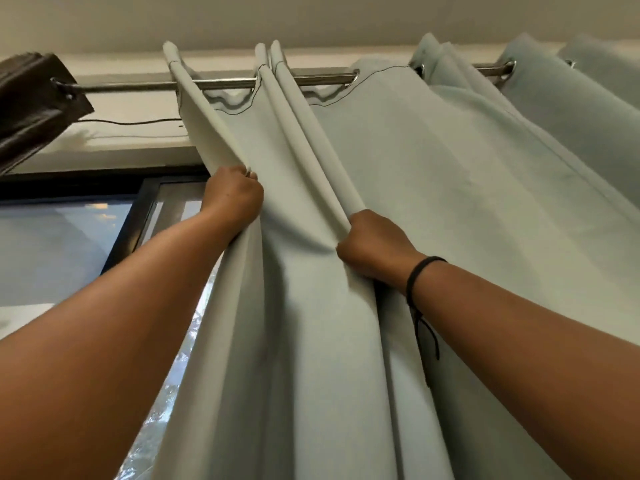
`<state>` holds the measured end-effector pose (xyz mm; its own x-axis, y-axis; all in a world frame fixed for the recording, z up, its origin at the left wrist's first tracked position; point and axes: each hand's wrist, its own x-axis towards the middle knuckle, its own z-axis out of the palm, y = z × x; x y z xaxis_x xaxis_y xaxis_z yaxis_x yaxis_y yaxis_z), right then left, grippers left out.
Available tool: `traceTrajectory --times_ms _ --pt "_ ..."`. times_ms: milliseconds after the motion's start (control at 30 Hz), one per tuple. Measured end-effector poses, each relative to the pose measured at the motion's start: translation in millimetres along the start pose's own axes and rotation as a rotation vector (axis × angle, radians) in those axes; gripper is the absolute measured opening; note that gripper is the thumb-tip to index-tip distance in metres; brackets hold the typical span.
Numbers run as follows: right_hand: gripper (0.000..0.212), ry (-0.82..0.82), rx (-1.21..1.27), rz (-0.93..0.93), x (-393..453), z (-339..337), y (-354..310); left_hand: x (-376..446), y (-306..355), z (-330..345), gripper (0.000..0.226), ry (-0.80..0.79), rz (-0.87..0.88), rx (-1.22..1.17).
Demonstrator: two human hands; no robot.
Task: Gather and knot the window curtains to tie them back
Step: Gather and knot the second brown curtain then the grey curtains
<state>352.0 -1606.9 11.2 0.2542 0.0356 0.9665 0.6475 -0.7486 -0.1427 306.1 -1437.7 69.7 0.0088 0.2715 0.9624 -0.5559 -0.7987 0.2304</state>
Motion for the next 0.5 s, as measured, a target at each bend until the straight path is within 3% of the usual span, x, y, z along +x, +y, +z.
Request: traceTrajectory --times_ms 167,300,433,500 --pt "0.002 0.023 -0.015 -0.025 7.9 -22.4 31.7 -13.9 45.8 38.4 0.022 -0.066 0.08 0.082" --pt "0.01 0.075 -0.031 -0.039 15.0 -33.6 47.7 -33.8 78.9 78.1 0.019 -0.198 0.185 0.106" --pt "0.02 0.071 0.006 -0.058 14.4 -30.4 57.5 -32.4 78.5 92.7 0.027 -0.178 0.134 0.056" --pt "0.036 0.079 0.092 -0.095 11.1 -22.6 52.3 -27.0 62.5 86.6 0.037 -0.166 0.092 0.008"
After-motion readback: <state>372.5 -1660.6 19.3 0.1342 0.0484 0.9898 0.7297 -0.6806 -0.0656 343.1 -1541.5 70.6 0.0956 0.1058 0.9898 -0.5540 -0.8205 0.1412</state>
